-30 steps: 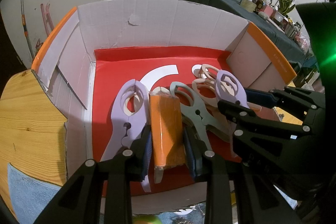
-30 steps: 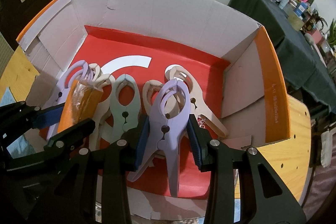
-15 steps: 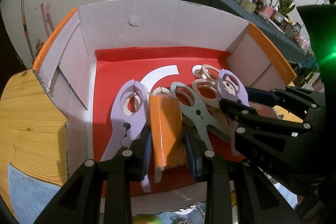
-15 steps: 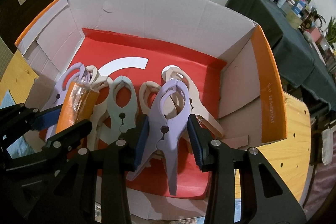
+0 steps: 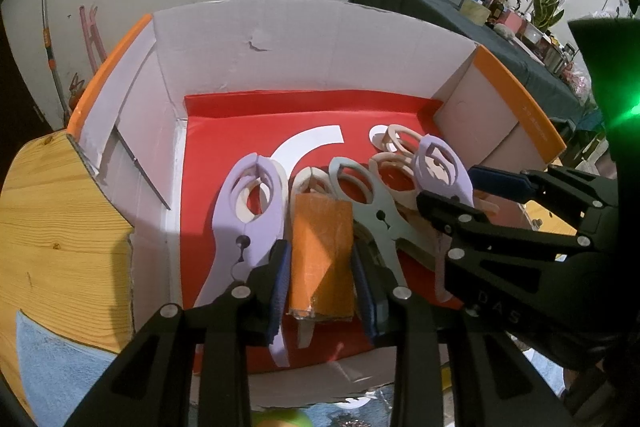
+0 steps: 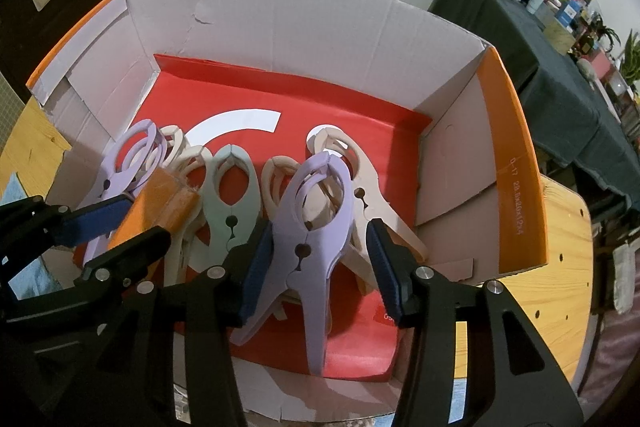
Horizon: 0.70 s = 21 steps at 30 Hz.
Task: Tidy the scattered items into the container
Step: 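Open left tool releasing orange case while right tool releases clothespin in box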
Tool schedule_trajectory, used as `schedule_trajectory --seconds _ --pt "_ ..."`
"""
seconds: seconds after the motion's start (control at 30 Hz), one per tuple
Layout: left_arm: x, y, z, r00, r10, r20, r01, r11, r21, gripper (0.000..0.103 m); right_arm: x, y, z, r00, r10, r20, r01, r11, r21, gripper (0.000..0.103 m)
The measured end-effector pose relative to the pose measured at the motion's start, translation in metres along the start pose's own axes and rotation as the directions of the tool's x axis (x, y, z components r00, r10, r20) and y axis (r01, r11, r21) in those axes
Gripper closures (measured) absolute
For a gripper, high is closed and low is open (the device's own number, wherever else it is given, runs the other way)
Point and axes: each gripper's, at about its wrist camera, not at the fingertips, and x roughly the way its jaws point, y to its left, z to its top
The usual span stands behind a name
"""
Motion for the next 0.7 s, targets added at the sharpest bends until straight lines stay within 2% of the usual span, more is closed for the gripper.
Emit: schedule_trajectory --seconds 0.2,0.3,0.7 --pt "0.000 0.000 0.000 1.000 -0.001 0.000 0.001 1.000 -0.002 0.068 0.000 0.000 0.000 1.000 0.002 0.005 -0.002 1.000 0.006 0.055" --pt "0.000 0.001 0.000 1.000 -0.001 0.002 0.001 1.000 -0.001 0.065 0.000 -0.002 0.000 1.000 0.008 0.012 -0.008 1.000 0.013 0.045" --pt "-0.010 0.000 0.003 1.000 -0.006 0.023 0.006 1.000 -0.005 0.062 -0.002 -0.008 0.002 1.000 0.009 0.030 -0.010 1.000 0.027 0.043"
